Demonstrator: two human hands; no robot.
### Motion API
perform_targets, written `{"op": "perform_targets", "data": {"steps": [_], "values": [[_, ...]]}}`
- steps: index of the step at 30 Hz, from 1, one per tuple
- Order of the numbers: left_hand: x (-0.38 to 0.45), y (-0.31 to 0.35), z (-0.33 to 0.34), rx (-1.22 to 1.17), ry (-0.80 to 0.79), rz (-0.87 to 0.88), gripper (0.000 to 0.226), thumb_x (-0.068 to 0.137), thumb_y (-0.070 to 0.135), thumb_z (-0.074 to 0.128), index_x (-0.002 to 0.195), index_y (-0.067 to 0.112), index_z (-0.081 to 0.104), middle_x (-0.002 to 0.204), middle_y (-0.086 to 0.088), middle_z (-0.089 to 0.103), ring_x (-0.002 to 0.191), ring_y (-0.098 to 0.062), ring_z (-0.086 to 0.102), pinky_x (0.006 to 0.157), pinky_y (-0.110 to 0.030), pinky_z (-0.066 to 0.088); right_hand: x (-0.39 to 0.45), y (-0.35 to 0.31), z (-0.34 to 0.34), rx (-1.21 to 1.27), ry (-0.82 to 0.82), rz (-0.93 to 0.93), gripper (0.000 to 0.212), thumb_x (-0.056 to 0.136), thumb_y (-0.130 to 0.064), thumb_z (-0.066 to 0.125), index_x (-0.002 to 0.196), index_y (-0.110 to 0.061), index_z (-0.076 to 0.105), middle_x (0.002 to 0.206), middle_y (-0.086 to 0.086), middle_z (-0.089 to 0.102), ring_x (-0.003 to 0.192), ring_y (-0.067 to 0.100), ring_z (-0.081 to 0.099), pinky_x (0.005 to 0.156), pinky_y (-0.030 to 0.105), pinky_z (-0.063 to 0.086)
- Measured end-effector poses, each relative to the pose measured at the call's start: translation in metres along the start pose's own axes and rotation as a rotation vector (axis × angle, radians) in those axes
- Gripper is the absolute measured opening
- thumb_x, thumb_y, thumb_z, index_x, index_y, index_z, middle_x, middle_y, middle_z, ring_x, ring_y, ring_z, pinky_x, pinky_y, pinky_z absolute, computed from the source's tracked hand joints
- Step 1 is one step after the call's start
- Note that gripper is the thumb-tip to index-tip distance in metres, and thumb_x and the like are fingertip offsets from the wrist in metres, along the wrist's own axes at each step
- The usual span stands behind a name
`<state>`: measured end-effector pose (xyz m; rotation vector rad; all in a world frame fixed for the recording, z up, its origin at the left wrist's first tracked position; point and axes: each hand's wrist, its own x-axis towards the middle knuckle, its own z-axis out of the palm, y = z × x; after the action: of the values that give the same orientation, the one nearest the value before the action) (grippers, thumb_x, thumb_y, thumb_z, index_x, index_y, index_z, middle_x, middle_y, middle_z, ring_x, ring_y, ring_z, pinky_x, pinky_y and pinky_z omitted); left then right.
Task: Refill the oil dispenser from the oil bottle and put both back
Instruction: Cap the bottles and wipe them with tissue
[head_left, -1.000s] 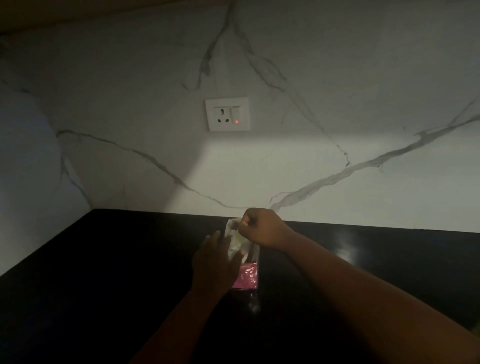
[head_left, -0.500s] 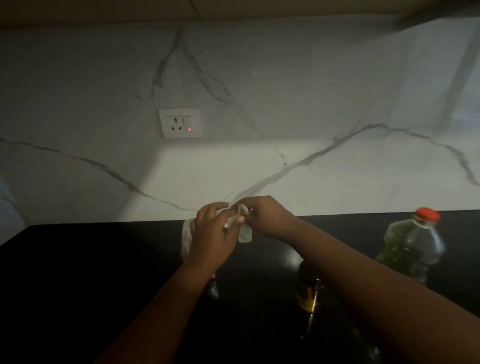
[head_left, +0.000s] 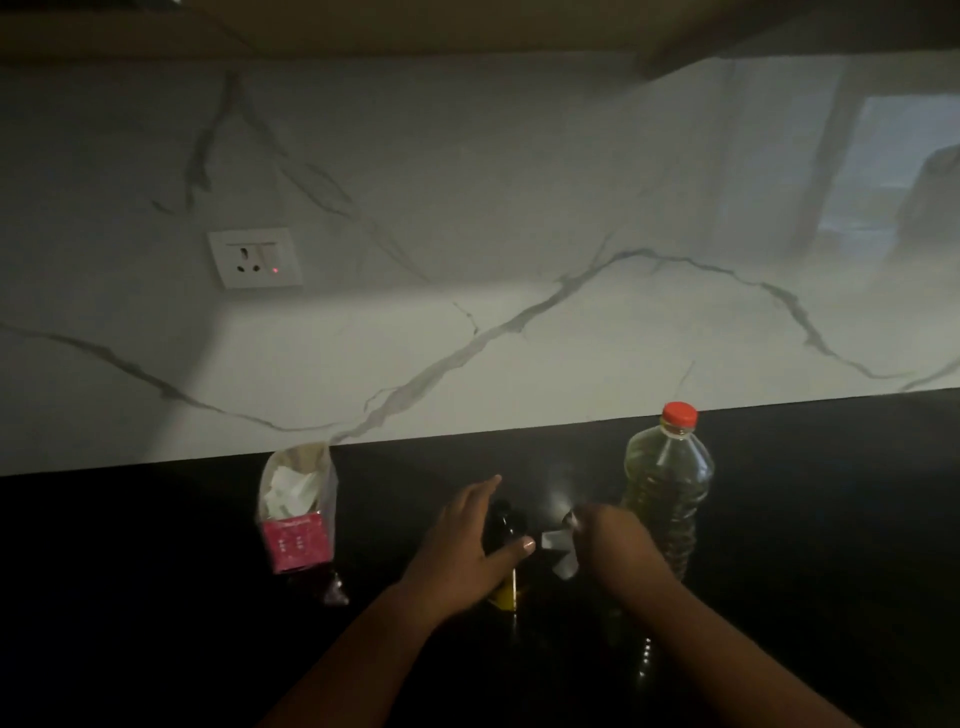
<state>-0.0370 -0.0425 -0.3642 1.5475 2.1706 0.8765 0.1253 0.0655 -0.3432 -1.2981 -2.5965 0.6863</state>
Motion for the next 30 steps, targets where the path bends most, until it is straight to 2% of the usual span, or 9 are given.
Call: {"op": "perform_targets", "data": {"steps": [2, 4, 5, 8, 10, 13, 19, 24, 30], "values": [[0.002, 0.004, 0.008, -0.049, 0.003, -0.024, 0.083, 0.087, 0.052, 0.065, 0.152, 0.046, 0.014, 0.161, 0.008, 0.02, 0.146, -0.013, 0.026, 0.117, -0.042, 0.031, -0.008, 0.008, 0.01, 0.098, -0.103, 0.025, 0.018, 0.097, -0.012, 0.051, 0.112, -0.008, 0.06, 0.101, 0.001, 0.066, 0.087, 0.009, 0.063, 0.073, 0.012, 0.046], [0.002, 0.006, 0.017, -0.072, 0.012, -0.036, 0.081, 0.089, 0.045, 0.067, 0.151, 0.047, 0.016, 0.158, 0.008, 0.024, 0.141, -0.008, 0.03, 0.114, -0.032, 0.032, -0.007, 0.02, 0.021, 0.15, -0.157, 0.059, 0.025, 0.096, -0.011, 0.052, 0.119, -0.005, 0.059, 0.112, 0.007, 0.064, 0.1, 0.017, 0.062, 0.089, 0.022, 0.049], [0.0, 0.007, 0.021, -0.081, 0.026, -0.047, 0.081, 0.088, 0.04, 0.07, 0.15, 0.049, 0.018, 0.156, 0.008, 0.029, 0.138, -0.007, 0.032, 0.111, -0.03, 0.034, -0.005, 0.025, 0.027, 0.221, -0.148, 0.092, 0.024, 0.093, -0.011, 0.056, 0.115, -0.004, 0.061, 0.111, 0.009, 0.066, 0.098, 0.018, 0.062, 0.089, 0.025, 0.049], [-0.002, 0.004, 0.029, -0.118, 0.095, -0.11, 0.077, 0.081, 0.033, 0.077, 0.137, 0.058, 0.029, 0.146, 0.007, 0.044, 0.131, -0.011, 0.047, 0.108, -0.038, 0.044, 0.002, 0.031, 0.043, 0.531, -0.1, 0.178, 0.008, 0.083, -0.005, 0.064, 0.091, -0.008, 0.067, 0.086, 0.003, 0.068, 0.079, 0.015, 0.064, 0.075, 0.029, 0.054], [0.001, 0.003, 0.03, -0.098, 0.109, -0.15, 0.077, 0.078, 0.033, 0.08, 0.133, 0.059, 0.033, 0.139, 0.008, 0.05, 0.125, -0.012, 0.053, 0.105, -0.041, 0.048, 0.008, 0.028, 0.052, 0.641, -0.045, 0.18, 0.01, 0.088, -0.008, 0.057, 0.091, -0.01, 0.066, 0.079, -0.001, 0.065, 0.077, 0.014, 0.064, 0.062, 0.024, 0.05], [0.006, 0.004, 0.024, -0.033, 0.059, -0.145, 0.081, 0.076, 0.034, 0.08, 0.138, 0.056, 0.033, 0.139, 0.009, 0.049, 0.124, -0.009, 0.052, 0.105, -0.04, 0.047, 0.011, 0.014, 0.061, 0.861, -0.015, 0.172, 0.01, 0.092, -0.015, 0.057, 0.093, -0.017, 0.067, 0.08, -0.003, 0.068, 0.074, 0.01, 0.066, 0.054, 0.014, 0.043], [0.013, 0.009, 0.015, 0.131, -0.018, -0.113, 0.082, 0.078, 0.047, 0.074, 0.145, 0.05, 0.028, 0.144, 0.01, 0.044, 0.123, -0.008, 0.05, 0.104, -0.037, 0.047, 0.008, 0.0, 0.057, 1.219, -0.1, 0.142, 0.025, 0.097, -0.019, 0.05, 0.088, -0.004, 0.068, 0.081, 0.016, 0.071, 0.063, 0.016, 0.069, 0.05, 0.023, 0.051], [0.015, 0.015, 0.013, 0.209, 0.025, -0.059, 0.057, 0.089, 0.048, 0.063, 0.141, 0.037, 0.041, 0.138, 0.012, 0.049, 0.12, -0.006, 0.052, 0.101, -0.032, 0.047, 0.002, 0.005, 0.056, 1.34, -0.166, 0.128, 0.034, 0.1, -0.017, 0.039, 0.084, -0.01, 0.068, 0.076, 0.009, 0.07, 0.058, 0.011, 0.068, 0.047, 0.02, 0.05], [0.021, 0.014, 0.01, 0.303, 0.023, -0.036, 0.037, 0.098, 0.037, 0.051, 0.135, 0.032, 0.049, 0.132, 0.008, 0.059, 0.118, -0.01, 0.055, 0.099, -0.032, 0.047, 0.005, 0.013, 0.066, 1.251, -0.174, 0.113, 0.037, 0.102, -0.01, 0.032, 0.085, -0.005, 0.065, 0.073, 0.008, 0.068, 0.058, 0.01, 0.067, 0.046, 0.015, 0.048]]}}
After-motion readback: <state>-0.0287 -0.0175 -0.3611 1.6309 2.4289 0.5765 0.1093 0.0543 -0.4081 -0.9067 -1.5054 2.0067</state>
